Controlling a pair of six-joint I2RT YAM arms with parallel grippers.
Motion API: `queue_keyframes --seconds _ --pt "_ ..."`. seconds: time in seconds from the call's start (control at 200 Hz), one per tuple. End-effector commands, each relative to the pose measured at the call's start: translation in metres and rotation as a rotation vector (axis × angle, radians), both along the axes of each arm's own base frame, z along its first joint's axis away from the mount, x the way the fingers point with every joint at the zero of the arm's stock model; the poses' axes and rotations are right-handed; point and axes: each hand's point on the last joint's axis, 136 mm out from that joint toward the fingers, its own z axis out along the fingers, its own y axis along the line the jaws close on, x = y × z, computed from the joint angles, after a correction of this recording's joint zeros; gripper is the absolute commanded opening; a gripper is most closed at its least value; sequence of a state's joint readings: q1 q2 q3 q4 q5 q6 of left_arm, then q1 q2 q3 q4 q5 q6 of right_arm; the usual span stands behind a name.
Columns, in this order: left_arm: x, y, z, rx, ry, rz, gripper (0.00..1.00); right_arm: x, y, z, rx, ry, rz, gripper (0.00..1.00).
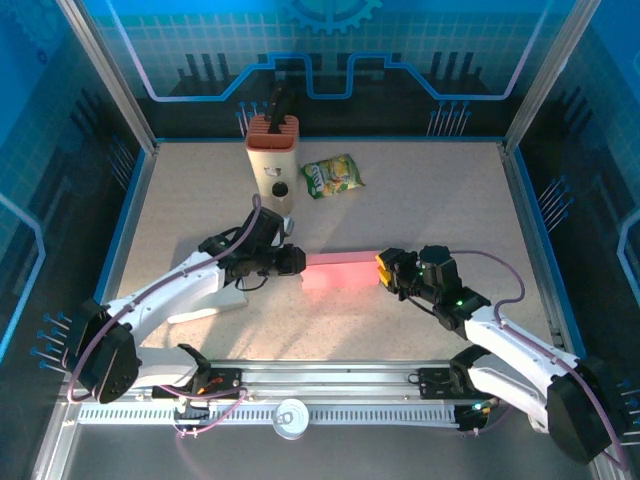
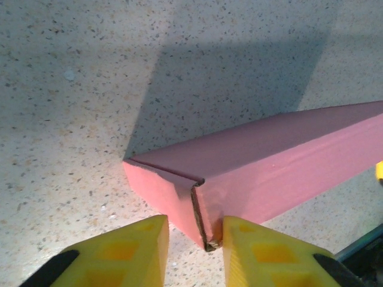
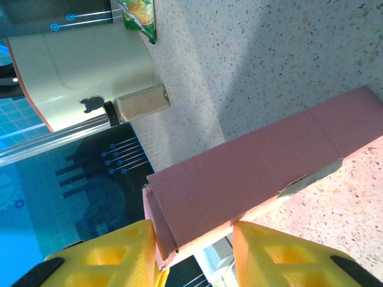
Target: Fold the paper box
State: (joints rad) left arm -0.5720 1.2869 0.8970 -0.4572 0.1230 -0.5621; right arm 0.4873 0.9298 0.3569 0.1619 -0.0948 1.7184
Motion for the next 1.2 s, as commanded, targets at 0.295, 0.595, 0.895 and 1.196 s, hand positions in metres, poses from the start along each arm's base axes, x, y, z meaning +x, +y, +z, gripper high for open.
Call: queue_keyframes --seconds 0.295,0.595,0.895,1.196 --pt "-0.012 0.022 -0.029 -0.021 0.054 0.103 0.18 -0.012 -0.017 -0.023 -0.101 0.060 0.013 0.36" --pt "-0.013 0.015 -0.031 -0.064 0.075 0.094 0.07 -0.009 -0.012 0.003 -0.133 -0.022 0.068 0.43" --pt "-0.011 0.012 -0.027 -0.080 0.072 0.090 0.05 -0.010 -0.014 0.012 -0.145 -0.042 0.064 0.47" --pt "-0.011 0.009 -0.025 -0.092 0.061 0.073 0.02 -0.013 -0.010 -0.022 -0.130 0.033 0.074 0.36"
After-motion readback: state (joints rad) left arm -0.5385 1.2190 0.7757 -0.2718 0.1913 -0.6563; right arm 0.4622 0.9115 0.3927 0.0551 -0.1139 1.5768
